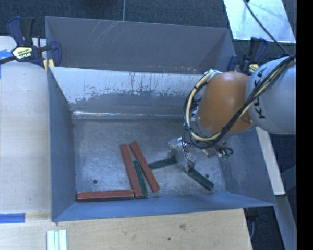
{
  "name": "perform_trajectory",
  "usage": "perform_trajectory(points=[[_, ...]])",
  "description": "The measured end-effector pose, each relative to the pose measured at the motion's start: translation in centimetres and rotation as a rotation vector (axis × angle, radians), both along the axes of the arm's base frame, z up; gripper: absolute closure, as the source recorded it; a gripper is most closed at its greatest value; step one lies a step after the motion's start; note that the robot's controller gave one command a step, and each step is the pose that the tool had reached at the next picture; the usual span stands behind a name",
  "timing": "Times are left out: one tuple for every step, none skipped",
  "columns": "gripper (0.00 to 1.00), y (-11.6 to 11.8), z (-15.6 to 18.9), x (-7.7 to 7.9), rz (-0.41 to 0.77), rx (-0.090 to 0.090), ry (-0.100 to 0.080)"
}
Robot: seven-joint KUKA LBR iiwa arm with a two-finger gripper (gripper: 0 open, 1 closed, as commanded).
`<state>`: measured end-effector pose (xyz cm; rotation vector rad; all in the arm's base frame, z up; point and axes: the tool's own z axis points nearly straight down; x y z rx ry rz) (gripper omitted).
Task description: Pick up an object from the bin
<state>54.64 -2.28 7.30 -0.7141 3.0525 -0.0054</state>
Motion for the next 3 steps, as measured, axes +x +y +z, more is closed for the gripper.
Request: perform_trajectory(points=[[0.00,0.12,-0.21,-0.13,0.002,0.002,0.004],[1.00,0.05,-0.05,-0.05,0.002,0.001,0.001],[0.00,0.13,-0.22,-0.13,0.003,0.002,0.004]])
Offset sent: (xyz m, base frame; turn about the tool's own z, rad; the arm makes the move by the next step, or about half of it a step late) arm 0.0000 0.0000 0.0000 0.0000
